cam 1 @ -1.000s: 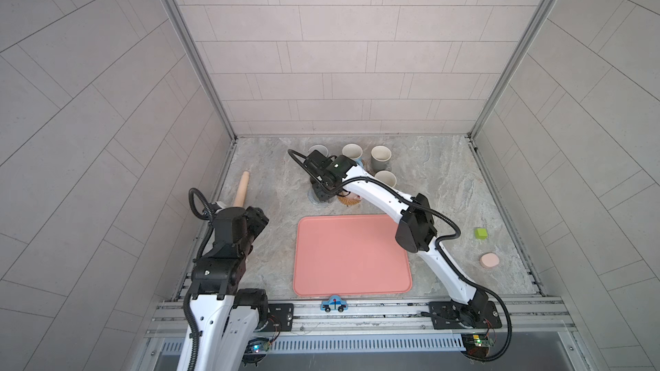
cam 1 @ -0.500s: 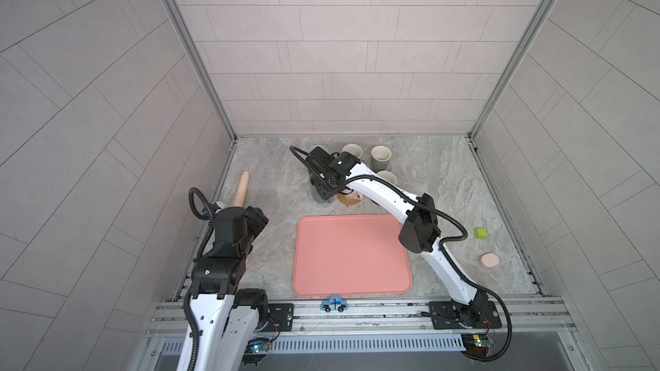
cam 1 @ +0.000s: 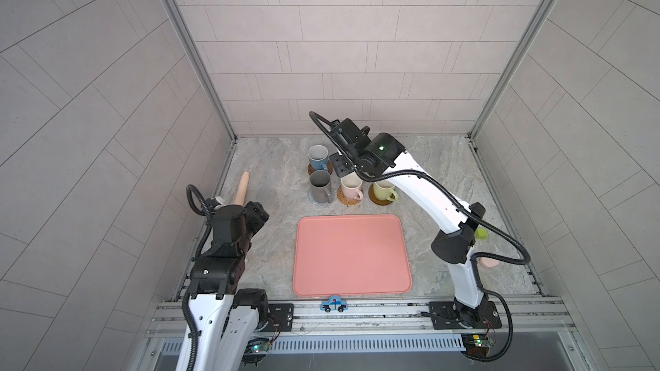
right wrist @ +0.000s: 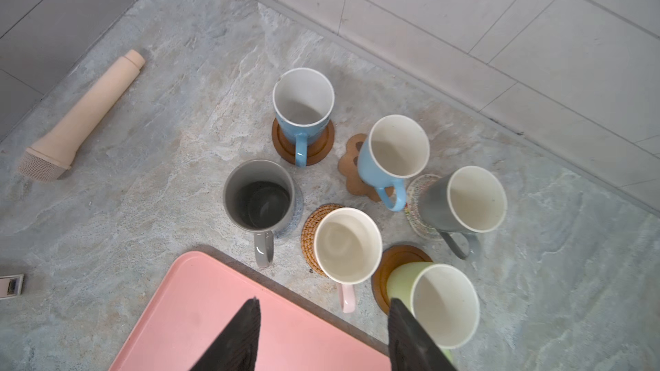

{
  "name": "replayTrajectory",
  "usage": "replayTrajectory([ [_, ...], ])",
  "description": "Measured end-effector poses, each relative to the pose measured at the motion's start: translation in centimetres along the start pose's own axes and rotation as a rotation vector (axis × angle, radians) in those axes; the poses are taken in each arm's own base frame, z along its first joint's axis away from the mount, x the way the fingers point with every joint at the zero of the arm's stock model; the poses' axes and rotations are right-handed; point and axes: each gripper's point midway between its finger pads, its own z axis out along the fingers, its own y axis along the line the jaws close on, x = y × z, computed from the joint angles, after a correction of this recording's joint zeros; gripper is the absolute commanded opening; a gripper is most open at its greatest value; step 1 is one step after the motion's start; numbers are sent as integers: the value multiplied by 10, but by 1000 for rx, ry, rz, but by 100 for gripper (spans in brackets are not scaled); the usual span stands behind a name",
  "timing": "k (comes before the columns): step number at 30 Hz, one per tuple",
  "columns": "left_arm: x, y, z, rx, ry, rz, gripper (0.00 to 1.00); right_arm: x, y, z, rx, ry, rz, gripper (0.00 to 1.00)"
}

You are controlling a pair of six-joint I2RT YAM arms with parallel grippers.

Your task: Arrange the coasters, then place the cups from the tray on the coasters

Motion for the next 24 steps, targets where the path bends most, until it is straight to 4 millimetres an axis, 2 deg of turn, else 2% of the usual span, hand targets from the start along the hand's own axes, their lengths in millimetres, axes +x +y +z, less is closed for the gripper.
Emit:
replayTrajectory([
  [3,-2,-1,0,4,-9,7,87,3,-20,-17,46,-24,3,68],
  [5,-4,-2,0,6,-16,11,93,9,-34,-23,80,-29,3,75],
  [7,-6,-3,0,10,-25,18,95,17,-50,-29,121,-36,9,98],
  [10,-8,-3,0,9,-36,24,100,31,-76,-37,170,-45,37,100],
  [18,-23,-12,-1,35,-105,77,100,71,-160,-64,329,-105,192,99],
  [21,-33,-17,1,51,-164,129,100,96,-190,-72,405,-136,248,100],
  [24,-33,-15,13,43,-203,226,100,127,-219,-75,478,-154,306,100],
])
